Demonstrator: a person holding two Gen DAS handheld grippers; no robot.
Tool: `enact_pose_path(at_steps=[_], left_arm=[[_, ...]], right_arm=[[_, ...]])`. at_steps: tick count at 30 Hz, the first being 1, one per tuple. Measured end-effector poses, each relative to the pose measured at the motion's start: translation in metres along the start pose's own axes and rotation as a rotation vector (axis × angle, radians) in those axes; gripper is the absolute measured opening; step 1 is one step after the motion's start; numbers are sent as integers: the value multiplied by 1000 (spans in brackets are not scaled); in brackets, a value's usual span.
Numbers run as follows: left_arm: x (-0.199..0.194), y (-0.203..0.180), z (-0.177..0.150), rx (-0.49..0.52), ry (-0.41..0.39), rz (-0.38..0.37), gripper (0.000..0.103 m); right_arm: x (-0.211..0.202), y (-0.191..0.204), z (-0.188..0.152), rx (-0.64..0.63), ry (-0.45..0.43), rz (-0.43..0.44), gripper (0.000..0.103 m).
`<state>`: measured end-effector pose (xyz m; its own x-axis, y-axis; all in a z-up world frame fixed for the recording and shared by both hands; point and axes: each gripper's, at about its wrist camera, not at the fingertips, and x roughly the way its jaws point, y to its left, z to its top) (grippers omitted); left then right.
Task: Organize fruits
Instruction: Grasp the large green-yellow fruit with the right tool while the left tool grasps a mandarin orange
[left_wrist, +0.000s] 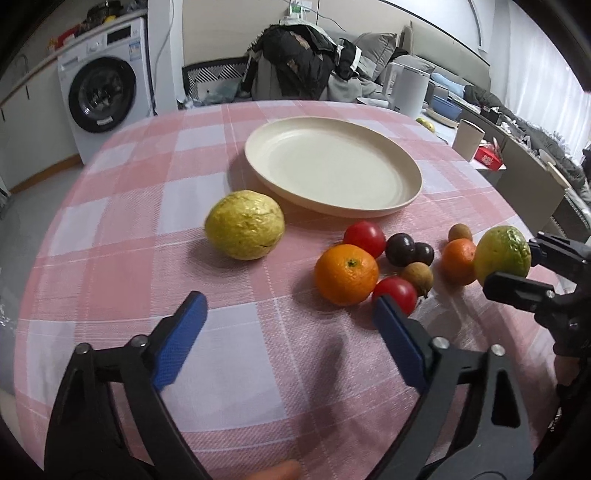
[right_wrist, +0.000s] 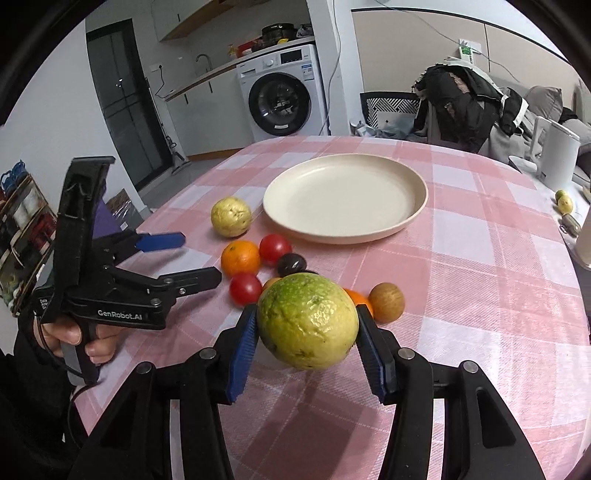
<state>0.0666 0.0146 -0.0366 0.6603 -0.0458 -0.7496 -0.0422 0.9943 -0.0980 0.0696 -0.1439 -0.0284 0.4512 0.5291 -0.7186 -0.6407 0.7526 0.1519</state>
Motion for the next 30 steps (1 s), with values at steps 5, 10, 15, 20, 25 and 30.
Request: enact_pose_path(at_steps=[5,10,15,20,25,30], left_arm=[[11,2,8,-38,18,-70,72],[20,0,17,-44,25,-103,64],[24,-3,22,-36,34,-134,52],[26,-9,26,-19,43,-179,35],[22,-11,25,-11,25,-169,34],[6,-10,23,1,-19,-153,33]], right_arm=[[-4,-3,0,15,-19,6,52],[-3,-8,0,24,-20,3,53],[-3,-9,-1,30,-22,-3,53],[-5,-12,-2,39,-25,-5,53],[-5,-13,-2,47,-36,-9,53],[-6,-18,0,67,-54,-24,53]])
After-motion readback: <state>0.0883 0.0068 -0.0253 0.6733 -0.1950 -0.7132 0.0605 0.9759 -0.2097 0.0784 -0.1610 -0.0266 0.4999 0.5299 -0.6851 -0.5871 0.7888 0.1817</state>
